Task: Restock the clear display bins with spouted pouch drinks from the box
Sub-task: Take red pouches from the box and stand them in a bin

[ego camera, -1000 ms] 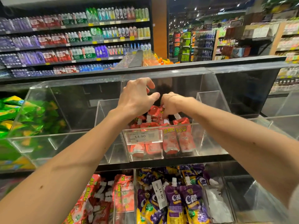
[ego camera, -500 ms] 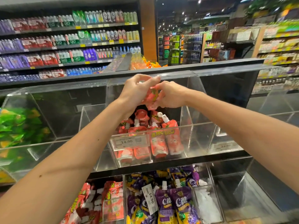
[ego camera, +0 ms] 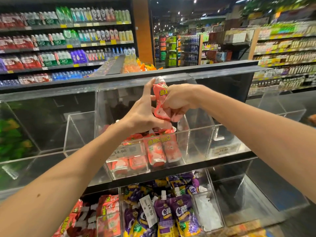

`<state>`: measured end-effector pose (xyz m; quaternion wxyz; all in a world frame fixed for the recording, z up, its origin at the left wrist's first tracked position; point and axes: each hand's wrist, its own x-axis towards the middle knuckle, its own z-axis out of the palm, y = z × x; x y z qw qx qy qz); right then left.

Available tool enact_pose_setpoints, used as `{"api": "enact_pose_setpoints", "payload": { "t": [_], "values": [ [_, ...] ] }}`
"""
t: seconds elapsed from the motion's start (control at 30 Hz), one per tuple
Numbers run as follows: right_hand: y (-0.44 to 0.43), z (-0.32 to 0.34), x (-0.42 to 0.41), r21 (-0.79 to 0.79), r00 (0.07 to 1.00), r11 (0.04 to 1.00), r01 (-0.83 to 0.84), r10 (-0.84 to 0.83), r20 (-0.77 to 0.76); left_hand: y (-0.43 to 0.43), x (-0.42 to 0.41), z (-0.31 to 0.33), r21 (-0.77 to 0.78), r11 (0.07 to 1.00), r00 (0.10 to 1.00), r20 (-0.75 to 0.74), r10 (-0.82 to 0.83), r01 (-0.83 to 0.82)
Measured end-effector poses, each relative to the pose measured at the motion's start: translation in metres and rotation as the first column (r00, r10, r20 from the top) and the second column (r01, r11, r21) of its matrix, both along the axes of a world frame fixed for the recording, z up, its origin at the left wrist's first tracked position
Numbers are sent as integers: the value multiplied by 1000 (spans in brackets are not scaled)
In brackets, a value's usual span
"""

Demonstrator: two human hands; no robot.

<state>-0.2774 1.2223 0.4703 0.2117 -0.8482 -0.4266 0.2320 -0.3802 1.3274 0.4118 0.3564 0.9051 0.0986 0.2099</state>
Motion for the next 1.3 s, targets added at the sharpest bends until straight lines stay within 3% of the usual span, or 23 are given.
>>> {"api": "enact_pose_setpoints", "payload": {
  "t": [0.1, 0.23, 0.4, 0.5, 0.77, 0.9, 1.03, 1.2, 1.3],
  "values": [
    [-5, 0, -9, -41, 995, 997, -66, 62, -81, -3, -4, -5, 194, 981, 1000, -26, -5, 10],
    [-6, -7, -12, -16, 996, 999, -52, 51, -72, 7, -16, 0, 288, 956, 990, -140, -13, 53],
    [15, -19, -12, 92, 991, 993, 73, -83, 108, 23, -5, 11, 505, 861, 943, -251, 219, -66],
    [29, -25, -13, 129, 988, 988, 83, -98, 115, 28, 9, 4, 608, 794, 892, -349, 286, -16],
    [55, -49, -5, -133, 995, 989, 59, -48, 88, 54, 29, -19, 575, 817, 674, -617, 406, 35],
    [55, -50, -4, -144, 993, 990, 10, 8, 121, 46, 33, -22, 581, 813, 668, -596, 445, -23],
    [60, -55, -5, -88, 984, 996, -14, 30, 177, 47, 38, -27, 632, 775, 692, -571, 441, 28],
    [57, -64, -9, -137, 991, 989, -46, 62, 118, 57, 36, -32, 508, 861, 762, -543, 353, -37],
    [52, -56, -13, -156, 981, 986, -58, 85, 173, 57, 29, -26, 426, 902, 797, -523, 302, -62]
  ]
}}
